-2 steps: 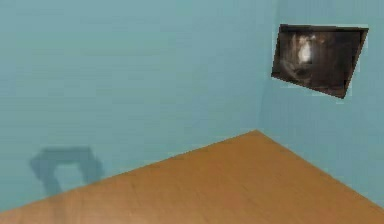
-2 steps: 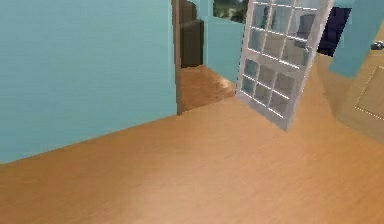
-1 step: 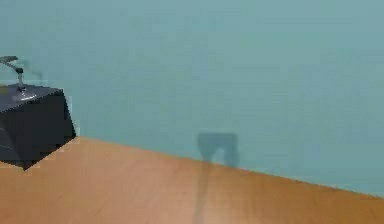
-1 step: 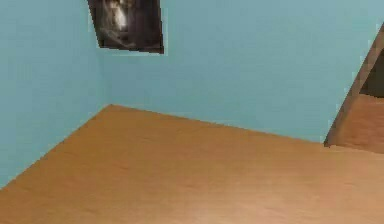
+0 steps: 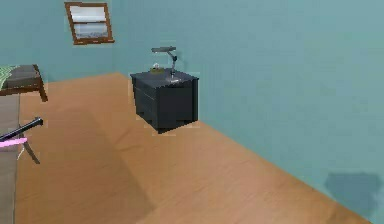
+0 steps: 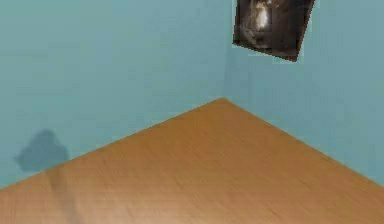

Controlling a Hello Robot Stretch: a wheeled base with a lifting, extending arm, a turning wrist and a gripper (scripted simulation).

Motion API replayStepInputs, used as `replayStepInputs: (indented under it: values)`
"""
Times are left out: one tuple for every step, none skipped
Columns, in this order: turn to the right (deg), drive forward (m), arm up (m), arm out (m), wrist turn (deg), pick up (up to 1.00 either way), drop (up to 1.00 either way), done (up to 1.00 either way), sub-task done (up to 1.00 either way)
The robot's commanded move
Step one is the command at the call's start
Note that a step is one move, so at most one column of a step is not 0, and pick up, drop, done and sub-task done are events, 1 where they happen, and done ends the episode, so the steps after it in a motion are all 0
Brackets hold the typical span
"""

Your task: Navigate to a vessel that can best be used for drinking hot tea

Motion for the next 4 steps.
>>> replayStepInputs:
  values:
    - [0.0, 0.55, 0.00, 0.00, 0.0, 0.00, 0.00, 0.00, 0.00]
    - [-30.0, 0.00, 0.00, 0.00, 0.0, 0.00, 0.00, 0.00, 0.00]
    - [-3.0, 0.00, 0.00, 0.00, 0.0, 0.00, 0.00, 0.00, 0.00]
    - [0.0, 0.15, 0.00, 0.00, 0.0, 0.00, 0.00, 0.00, 0.00]
